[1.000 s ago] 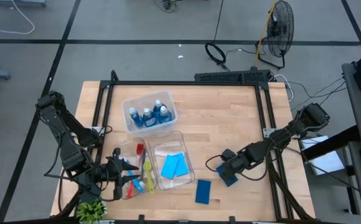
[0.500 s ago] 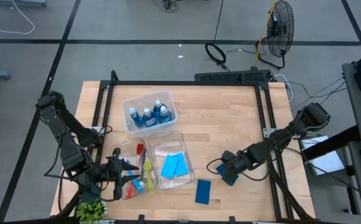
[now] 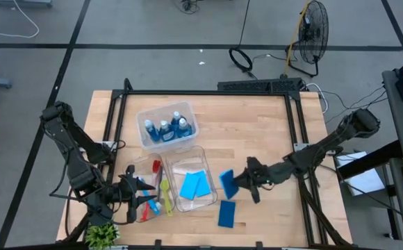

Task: Pick & Place Kitchen Sink Supplies
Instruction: Put the blue sponge wipe into the right transparent bin

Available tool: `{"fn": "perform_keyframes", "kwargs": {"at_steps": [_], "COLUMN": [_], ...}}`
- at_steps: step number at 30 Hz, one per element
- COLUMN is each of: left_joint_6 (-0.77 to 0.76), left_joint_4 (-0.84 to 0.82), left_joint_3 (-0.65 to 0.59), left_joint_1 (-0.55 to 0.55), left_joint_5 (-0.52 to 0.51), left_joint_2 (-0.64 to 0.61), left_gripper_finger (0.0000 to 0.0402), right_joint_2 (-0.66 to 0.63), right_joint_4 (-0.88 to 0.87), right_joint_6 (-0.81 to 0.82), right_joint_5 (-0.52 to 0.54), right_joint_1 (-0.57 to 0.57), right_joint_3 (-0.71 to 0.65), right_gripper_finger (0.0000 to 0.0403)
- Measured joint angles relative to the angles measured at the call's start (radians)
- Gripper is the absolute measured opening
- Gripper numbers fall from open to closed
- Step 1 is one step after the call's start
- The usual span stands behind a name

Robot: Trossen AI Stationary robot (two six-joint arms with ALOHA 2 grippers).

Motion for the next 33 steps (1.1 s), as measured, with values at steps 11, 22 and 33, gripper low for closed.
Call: {"fn": "perform_keyframes", "kwargs": {"at_steps": [11, 22, 33], "left_joint_6": [0.0, 0.0, 0.0], "left_joint_4": [0.021, 0.026, 0.047], "left_joint_3": [0.0, 0.0, 0.0], "left_joint_1": [0.0, 0.0, 0.0], "left_joint_5": [0.0, 0.0, 0.0], "left_joint_2": [0.0, 0.0, 0.0], "left_gripper_finger": [0.0132, 0.0131, 0.0132], "right_joint_2": [0.308, 0.604, 0.614], "right_joint_4": [0.651, 0.653, 0.652], "right_joint_6": [-0.416, -0.433, -0.428], "right_joint_5": [-0.065, -0.247, -0.303], "right_joint_1": [-0.149, -0.268, -0.257], "right_joint_3": [0.056, 0.261, 0.265], "right_gripper_finger": [0.0003, 0.0078, 0.0219]}}
